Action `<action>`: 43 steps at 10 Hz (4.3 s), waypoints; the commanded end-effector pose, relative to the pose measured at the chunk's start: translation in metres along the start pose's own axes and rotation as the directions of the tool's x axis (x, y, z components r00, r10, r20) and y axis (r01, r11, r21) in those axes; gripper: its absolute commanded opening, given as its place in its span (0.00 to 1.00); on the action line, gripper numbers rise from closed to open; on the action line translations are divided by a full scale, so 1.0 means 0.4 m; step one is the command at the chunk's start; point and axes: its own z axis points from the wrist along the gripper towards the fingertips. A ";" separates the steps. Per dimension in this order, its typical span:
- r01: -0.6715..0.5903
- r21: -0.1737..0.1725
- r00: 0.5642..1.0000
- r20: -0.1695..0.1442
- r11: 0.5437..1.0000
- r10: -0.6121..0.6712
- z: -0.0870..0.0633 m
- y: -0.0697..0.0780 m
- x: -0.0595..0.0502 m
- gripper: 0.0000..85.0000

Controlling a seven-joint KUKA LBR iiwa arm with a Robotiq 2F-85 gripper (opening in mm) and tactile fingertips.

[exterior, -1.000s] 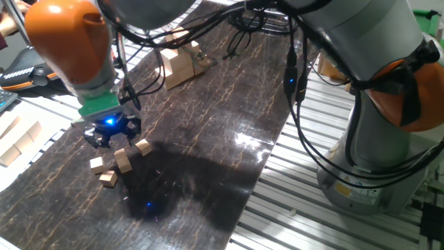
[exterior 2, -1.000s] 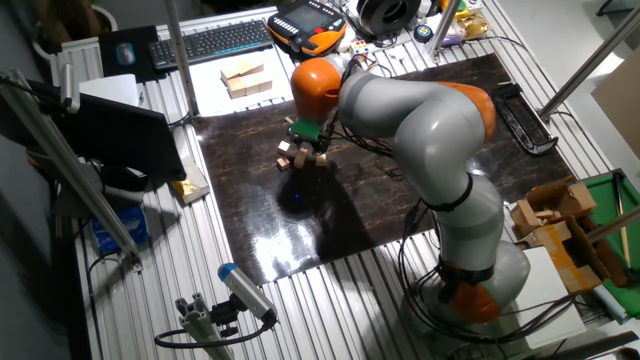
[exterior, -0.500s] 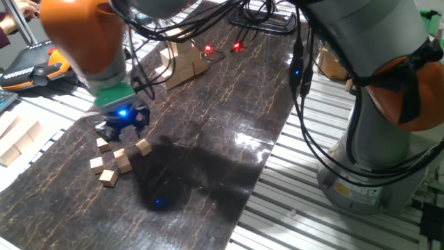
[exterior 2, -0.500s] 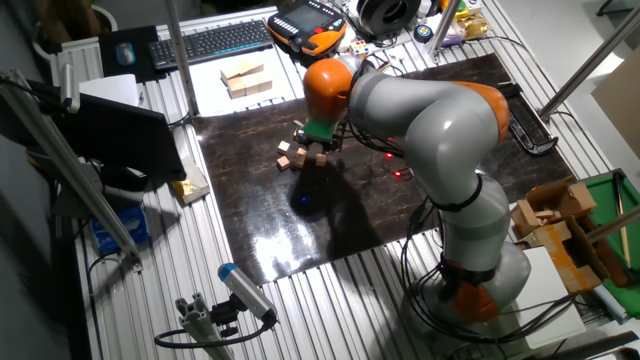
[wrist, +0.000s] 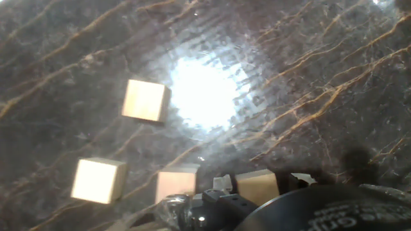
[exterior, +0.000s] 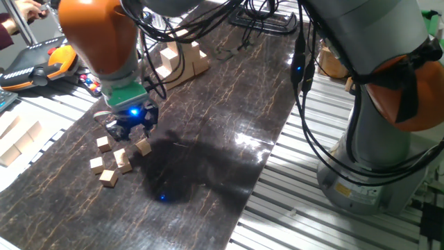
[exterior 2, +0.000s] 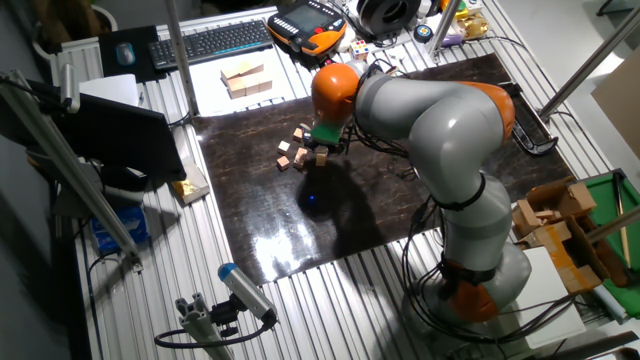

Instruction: Stack the blocks into a pyramid shape

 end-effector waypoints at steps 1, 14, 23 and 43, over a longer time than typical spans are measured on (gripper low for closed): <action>0.001 -0.007 1.000 0.004 1.000 -0.001 0.009 -0.003 0.004 0.59; 0.134 -0.034 0.991 0.004 0.990 -0.134 0.049 -0.003 0.017 0.07; -0.027 0.009 1.000 0.007 1.000 0.027 -0.032 0.098 -0.062 0.01; -0.043 -0.006 0.999 0.010 0.999 0.043 0.036 0.151 -0.065 0.01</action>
